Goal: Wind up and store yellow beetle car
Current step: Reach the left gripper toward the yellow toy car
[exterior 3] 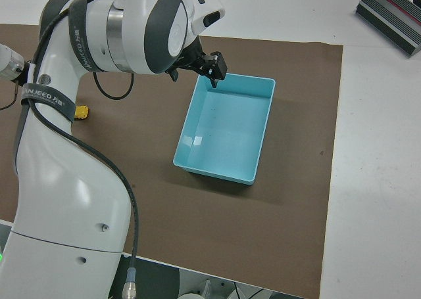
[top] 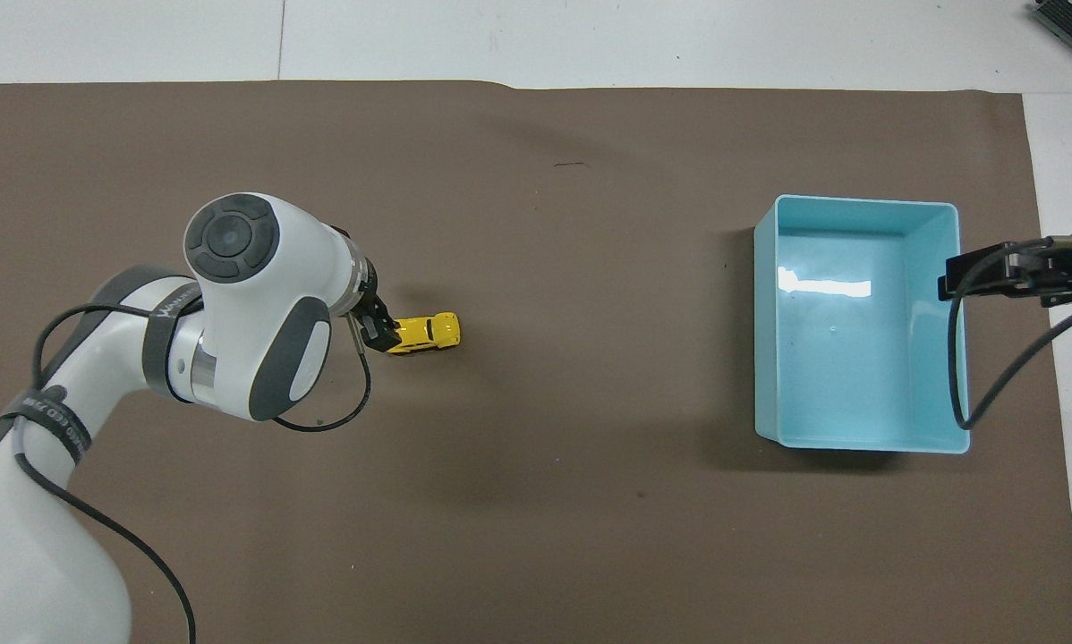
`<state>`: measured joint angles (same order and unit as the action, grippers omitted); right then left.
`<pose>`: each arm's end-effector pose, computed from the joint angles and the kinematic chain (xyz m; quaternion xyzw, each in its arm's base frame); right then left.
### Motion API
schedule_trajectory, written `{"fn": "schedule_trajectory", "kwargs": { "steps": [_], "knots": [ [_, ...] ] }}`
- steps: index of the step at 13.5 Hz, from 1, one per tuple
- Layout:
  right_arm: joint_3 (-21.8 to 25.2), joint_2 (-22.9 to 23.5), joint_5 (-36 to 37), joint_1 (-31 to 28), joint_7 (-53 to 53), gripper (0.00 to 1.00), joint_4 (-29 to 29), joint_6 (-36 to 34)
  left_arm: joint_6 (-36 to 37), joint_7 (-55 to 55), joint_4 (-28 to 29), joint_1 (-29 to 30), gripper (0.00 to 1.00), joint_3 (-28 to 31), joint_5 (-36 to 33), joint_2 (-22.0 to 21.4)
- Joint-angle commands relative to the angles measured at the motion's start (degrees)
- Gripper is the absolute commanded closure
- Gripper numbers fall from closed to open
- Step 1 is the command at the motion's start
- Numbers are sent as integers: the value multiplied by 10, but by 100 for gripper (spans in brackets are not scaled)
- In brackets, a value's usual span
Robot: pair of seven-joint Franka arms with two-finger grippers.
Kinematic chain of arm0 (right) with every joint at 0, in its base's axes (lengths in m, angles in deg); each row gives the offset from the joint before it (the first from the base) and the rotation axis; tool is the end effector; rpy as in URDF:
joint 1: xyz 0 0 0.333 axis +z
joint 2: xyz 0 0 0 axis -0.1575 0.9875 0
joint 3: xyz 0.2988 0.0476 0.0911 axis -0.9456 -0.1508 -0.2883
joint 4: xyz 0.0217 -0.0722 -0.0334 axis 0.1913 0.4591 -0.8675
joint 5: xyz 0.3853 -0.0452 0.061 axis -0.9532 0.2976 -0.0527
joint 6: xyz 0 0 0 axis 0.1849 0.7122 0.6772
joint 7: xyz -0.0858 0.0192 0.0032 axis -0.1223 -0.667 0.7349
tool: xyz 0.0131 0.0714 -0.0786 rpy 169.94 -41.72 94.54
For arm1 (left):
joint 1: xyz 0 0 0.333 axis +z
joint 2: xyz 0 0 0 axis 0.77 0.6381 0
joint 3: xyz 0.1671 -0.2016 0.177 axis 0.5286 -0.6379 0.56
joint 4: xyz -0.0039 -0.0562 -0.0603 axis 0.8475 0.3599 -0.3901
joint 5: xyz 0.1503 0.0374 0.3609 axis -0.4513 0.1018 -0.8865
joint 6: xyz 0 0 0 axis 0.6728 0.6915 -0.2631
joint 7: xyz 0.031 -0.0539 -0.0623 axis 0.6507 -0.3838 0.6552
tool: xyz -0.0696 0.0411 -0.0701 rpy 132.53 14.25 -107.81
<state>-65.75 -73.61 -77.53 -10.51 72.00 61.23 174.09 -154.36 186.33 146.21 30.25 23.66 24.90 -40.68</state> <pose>0.5542 -0.0054 0.6249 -0.9992 0.0394 -0.0069 0.0049 0.5683 -0.2577 0.3690 0.5534 0.8310 -0.0154 0.0540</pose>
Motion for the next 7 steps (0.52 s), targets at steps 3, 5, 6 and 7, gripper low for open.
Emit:
{"fn": "schedule_trajectory", "kwargs": {
  "steps": [3,5,6,7],
  "knots": [
    [2,3,-5,-4,16,0,-6,-5,-74,-11,58,-37,0,11,7,1],
    [2,3,-5,-4,16,0,-6,-5,-86,-27,76,-35,0,12,7,3],
    [1,3,-5,-5,16,0,-6,-5,-89,-27,80,-37,0,11,7,2],
    [1,3,-5,-5,16,0,-6,-5,-99,-27,83,-37,0,11,7,3]
  ]
}}
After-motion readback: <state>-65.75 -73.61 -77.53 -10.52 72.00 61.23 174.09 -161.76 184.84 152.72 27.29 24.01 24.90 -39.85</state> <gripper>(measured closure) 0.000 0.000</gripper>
